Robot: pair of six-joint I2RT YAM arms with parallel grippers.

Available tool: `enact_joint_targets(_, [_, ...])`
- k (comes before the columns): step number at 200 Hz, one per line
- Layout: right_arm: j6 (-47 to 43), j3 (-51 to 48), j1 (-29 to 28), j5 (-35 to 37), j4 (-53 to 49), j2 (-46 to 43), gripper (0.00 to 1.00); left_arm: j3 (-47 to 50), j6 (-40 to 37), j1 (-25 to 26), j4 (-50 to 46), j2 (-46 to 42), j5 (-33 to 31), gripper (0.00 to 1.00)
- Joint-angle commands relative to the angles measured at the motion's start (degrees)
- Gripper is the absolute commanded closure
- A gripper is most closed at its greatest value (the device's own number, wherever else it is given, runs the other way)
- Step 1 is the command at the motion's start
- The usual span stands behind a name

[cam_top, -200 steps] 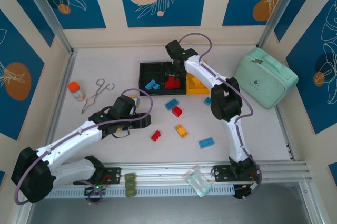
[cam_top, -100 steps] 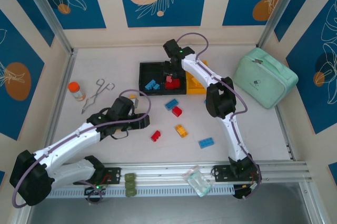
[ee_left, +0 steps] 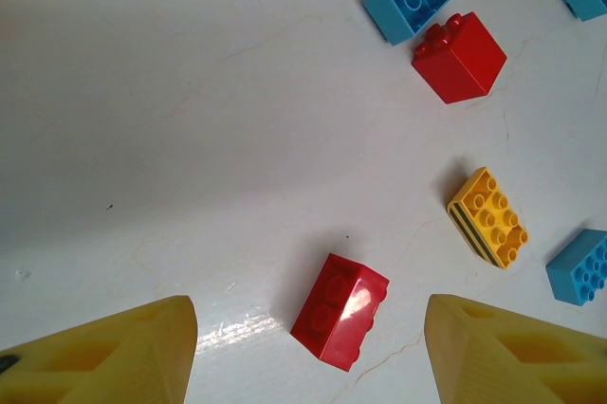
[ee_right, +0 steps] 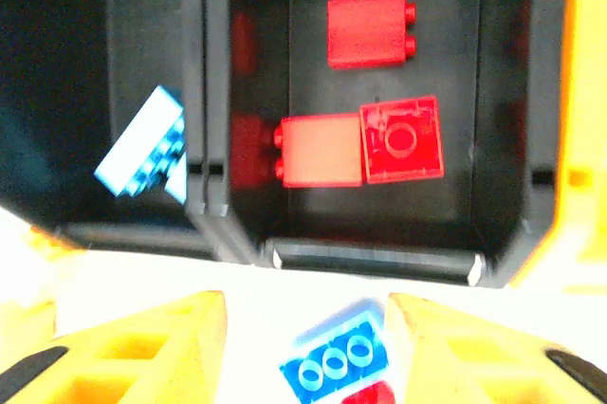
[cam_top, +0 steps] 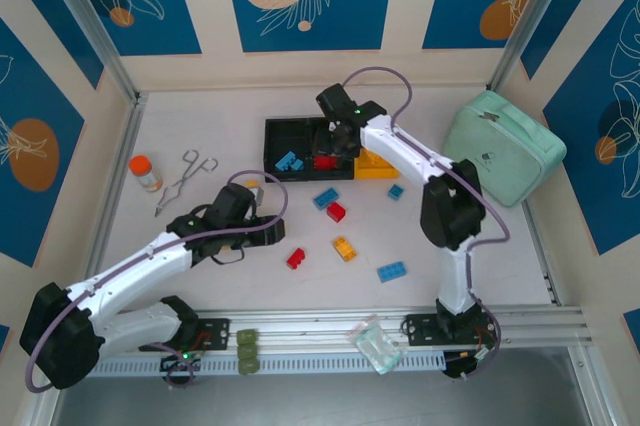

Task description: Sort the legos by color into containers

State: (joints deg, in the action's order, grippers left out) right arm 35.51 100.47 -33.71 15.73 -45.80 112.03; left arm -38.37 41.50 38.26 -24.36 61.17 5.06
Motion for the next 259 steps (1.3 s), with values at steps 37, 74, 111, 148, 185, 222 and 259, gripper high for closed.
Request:
enact_joint_targets(37, [0.6,-18.9,-2.9,2.0,4.1,-15.8,0.48,-0.8,-2.5,-0.5,5.1,3.1,6.1,0.35])
enact_joint_targets(74, [4.8,-30.8,-4.6,4.1,1.5,-25.7,0.43,-1.4,-3.6,-0.4,7.6,5.8,9.4,0.35])
enact_joint_targets(111, [17.3,-41.6,-5.1,4.8,-4.7,-35.1,0.33,-2.4,-3.8,-0.1,8.7,8.3,11.0,0.35])
enact_joint_targets(148, [30.4,-52.3,-5.1,0.8,-8.5,-44.0,0.24,-2.4,-3.7,0.5,9.8,9.8,11.6,0.35])
enact_joint_targets(185, [39.1,-60.5,-8.0,-0.1,-8.3,-47.0,0.23,-2.5,-3.5,1.1,10.8,10.9,11.9,0.35])
enact_joint_targets(222, [44.3,-65.0,-9.8,0.2,-3.5,-44.8,0.22,-2.2,-3.0,1.6,11.6,11.6,11.9,0.35])
enact_joint_targets(259, [45.2,-65.7,-9.9,1.7,0.7,-41.7,0.24,-1.1,-2.3,1.8,12.1,11.1,11.3,0.35])
